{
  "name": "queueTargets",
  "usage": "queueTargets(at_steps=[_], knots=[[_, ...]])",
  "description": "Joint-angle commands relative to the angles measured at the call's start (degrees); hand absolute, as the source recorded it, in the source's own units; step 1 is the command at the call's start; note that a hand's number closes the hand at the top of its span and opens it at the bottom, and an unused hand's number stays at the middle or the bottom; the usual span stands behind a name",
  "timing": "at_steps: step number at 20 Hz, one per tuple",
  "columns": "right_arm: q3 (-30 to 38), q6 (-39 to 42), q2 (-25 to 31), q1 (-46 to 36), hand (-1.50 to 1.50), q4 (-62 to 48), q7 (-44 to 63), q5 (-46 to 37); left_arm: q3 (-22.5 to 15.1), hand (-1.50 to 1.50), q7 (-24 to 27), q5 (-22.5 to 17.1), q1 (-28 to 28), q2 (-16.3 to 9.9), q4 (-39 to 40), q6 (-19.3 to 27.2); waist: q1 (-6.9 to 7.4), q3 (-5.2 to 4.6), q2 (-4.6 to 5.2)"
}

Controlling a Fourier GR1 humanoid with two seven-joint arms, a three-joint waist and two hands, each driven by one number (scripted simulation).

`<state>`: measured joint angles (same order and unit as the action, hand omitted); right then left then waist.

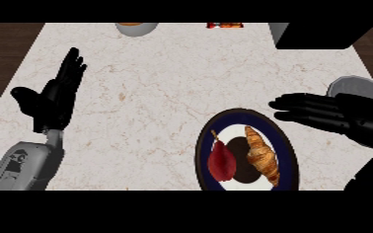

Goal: Pick the croissant from the plate and place it in the pan

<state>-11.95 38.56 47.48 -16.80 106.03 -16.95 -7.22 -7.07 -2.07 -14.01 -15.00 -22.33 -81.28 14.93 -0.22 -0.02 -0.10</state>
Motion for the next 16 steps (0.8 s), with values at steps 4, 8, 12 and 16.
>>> queueTargets(at_steps=[4, 8, 12, 16], knots=[[0.8, 0.0, -5.6, 5.9, -1.5, 3.0, 3.0, -8.4, 2.8, 0.0, -1.7, 1.6, 1.2, 1.1, -1.8, -1.6, 0.15, 0.02, 0.04], [-1.2, -0.6, -10.1, 1.6, -1.5, -1.8, 6.6, -13.4, 2.0, 0.0, -1.4, 4.4, 0.2, 3.1, -1.8, -0.5, 0.3, 0.02, 0.12], [-1.1, -0.1, -9.3, 1.1, -1.5, -8.3, -0.4, -18.9, 2.4, 0.0, -5.7, 5.5, 1.3, 2.8, -7.5, 0.1, 0.61, 0.05, 0.1], [-3.8, 0.9, -12.9, 0.9, -1.5, -9.7, -1.5, -23.4, 1.9, 0.0, -2.5, 7.1, 2.1, 6.2, -3.9, -1.1, 0.49, 0.03, 0.12]])
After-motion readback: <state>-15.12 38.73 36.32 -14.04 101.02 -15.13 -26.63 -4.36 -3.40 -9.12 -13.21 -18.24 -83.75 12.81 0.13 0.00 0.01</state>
